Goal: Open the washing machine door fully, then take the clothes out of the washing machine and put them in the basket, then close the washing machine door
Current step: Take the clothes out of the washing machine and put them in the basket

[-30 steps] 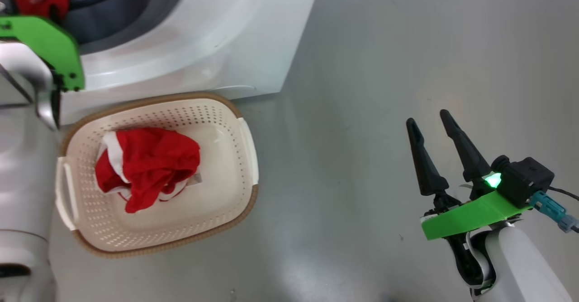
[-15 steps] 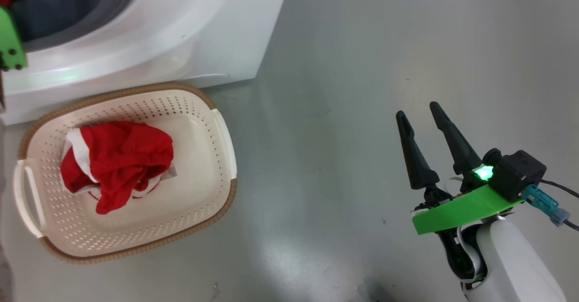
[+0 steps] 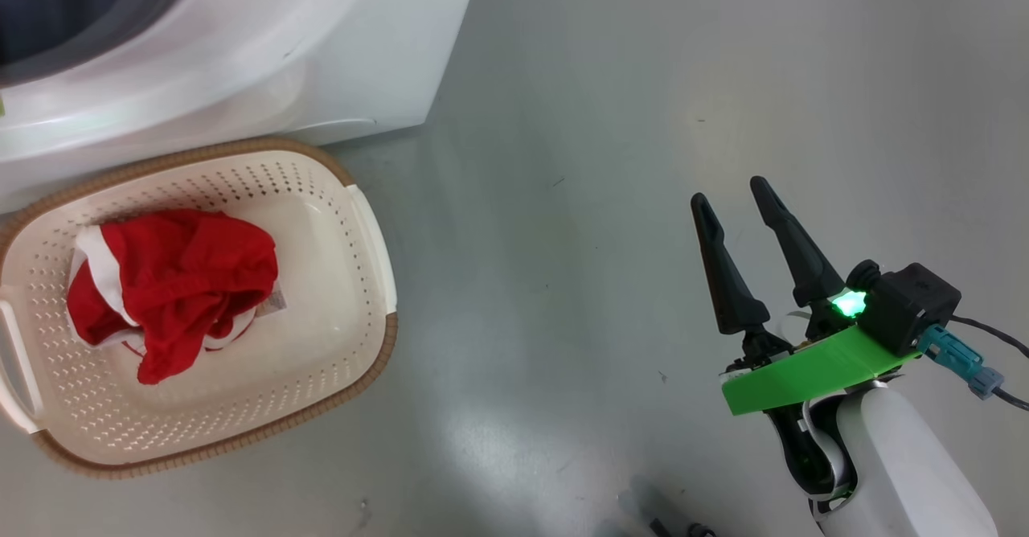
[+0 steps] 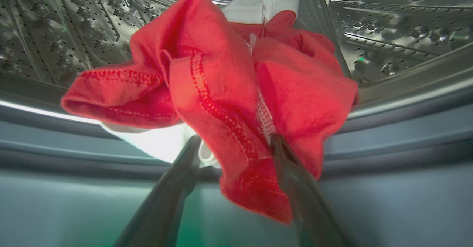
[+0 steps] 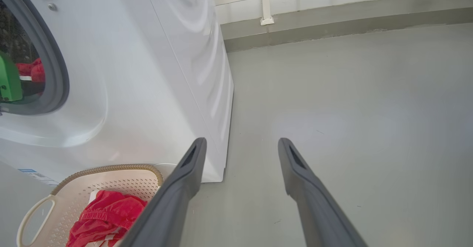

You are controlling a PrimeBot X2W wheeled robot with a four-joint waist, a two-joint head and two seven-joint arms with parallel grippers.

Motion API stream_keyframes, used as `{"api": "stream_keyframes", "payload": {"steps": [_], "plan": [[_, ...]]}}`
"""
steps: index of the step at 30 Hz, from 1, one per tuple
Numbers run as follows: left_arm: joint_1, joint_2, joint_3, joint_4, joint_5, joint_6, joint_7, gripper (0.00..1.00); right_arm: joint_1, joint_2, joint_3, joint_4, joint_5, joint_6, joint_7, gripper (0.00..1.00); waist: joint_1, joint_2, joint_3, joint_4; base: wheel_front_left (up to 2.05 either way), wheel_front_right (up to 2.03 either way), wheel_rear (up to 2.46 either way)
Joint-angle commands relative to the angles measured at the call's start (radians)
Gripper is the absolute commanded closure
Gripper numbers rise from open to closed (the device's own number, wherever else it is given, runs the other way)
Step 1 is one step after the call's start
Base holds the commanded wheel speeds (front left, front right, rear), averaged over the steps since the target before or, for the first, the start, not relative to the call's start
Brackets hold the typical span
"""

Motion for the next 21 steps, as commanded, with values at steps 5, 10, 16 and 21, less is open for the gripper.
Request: {"api": "stream_keyframes", "payload": {"steps": [5, 10, 16, 21], "plan": [[-0.010, 0.047, -0.004, -0.014, 0.000, 0.014, -0.002, 1.00, -0.002, 0.000, 0.015, -0.024, 0.008, 0.006, -0.006, 0.00, 0.0000, 0.0000, -0.005, 0.003, 0.00, 0.00, 0.00], [-0.002, 0.036, -0.006, -0.012, -0.013, 0.013, -0.022, 1.00, -0.003, 0.001, 0.012, -0.024, 0.006, 0.006, -0.006, 0.00, 0.0000, 0.0000, -0.017, 0.011, 0.00, 0.00, 0.00], [0.018, 0.001, 0.006, -0.015, -0.050, -0.007, -0.105, 1.00, 0.004, -0.008, 0.005, -0.022, 0.002, 0.006, -0.006, 0.00, 0.0000, 0.0000, -0.045, 0.034, 0.00, 0.00, 0.00], [0.043, -0.025, 0.019, -0.022, -0.079, -0.028, -0.189, 1.00, 0.011, -0.016, -0.002, -0.021, -0.001, 0.006, -0.006, 0.00, 0.0000, 0.0000, -0.070, 0.052, 0.00, 0.00, 0.00]]}}
